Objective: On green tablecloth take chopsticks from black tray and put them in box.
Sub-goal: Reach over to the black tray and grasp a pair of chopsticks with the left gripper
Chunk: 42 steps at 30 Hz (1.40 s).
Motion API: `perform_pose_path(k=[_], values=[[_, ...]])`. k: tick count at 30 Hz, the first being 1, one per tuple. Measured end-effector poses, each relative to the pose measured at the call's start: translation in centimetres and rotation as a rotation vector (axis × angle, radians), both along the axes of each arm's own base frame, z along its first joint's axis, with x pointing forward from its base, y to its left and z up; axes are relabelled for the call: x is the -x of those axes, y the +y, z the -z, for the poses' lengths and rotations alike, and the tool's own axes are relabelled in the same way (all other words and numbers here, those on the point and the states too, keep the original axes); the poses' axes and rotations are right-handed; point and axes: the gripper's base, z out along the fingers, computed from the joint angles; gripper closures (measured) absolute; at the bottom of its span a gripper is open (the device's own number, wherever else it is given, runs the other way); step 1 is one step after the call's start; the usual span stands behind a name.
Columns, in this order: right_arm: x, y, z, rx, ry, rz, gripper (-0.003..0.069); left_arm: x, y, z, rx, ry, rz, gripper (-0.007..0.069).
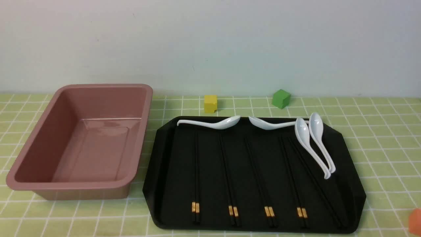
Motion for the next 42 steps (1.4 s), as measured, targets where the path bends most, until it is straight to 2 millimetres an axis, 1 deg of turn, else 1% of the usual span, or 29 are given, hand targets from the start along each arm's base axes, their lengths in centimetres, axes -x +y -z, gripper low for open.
perform_pose_path(k=[39,42], values=[[0.0,0.0,0.0,0.0,0.0,0.0,0.0419,0.0,0.0,0.0,0.0,0.0,0.0,0.0385],[0.0,0.0,0.0,0.0,0.0,0.0,0.0419,0.01,-0.08,-0.01,0.029,0.003,0.0,0.0385]])
